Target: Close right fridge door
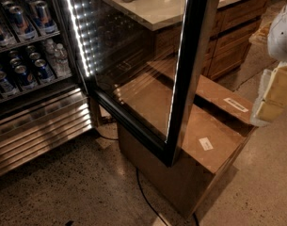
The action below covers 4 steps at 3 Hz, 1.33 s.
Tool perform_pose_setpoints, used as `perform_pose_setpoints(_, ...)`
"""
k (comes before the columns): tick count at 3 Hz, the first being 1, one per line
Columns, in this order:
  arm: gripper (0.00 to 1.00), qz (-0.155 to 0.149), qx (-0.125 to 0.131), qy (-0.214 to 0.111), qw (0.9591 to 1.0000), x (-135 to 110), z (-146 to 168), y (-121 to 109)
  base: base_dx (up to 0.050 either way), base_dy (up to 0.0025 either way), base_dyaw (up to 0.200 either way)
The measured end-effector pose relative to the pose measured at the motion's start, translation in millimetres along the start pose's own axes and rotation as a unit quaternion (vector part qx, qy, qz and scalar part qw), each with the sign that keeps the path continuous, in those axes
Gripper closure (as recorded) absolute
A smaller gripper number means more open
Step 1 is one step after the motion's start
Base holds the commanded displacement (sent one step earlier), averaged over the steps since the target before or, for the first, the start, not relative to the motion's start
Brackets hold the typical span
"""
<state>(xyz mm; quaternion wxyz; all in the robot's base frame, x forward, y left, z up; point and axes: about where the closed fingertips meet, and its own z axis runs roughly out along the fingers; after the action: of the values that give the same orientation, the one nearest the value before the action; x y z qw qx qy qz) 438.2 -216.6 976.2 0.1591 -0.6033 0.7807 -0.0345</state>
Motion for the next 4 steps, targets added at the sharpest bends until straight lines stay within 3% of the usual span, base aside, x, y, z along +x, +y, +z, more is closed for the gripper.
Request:
perform_pose_setpoints(1,0.00,0.000,0.000,0.000,1.0000,0.0,0.0,0.0,0.000,0.00000,0.000)
perform_pose_setpoints(2,0.19,0.000,0.000,0.000,1.0000,0.0,0.0,0.0,0.000,0.00000,0.000)
perform_pose_setpoints(4,0.65,0.000,0.000,0.000,1.0000,0.0,0.0,0.0,0.000,0.00000,0.000)
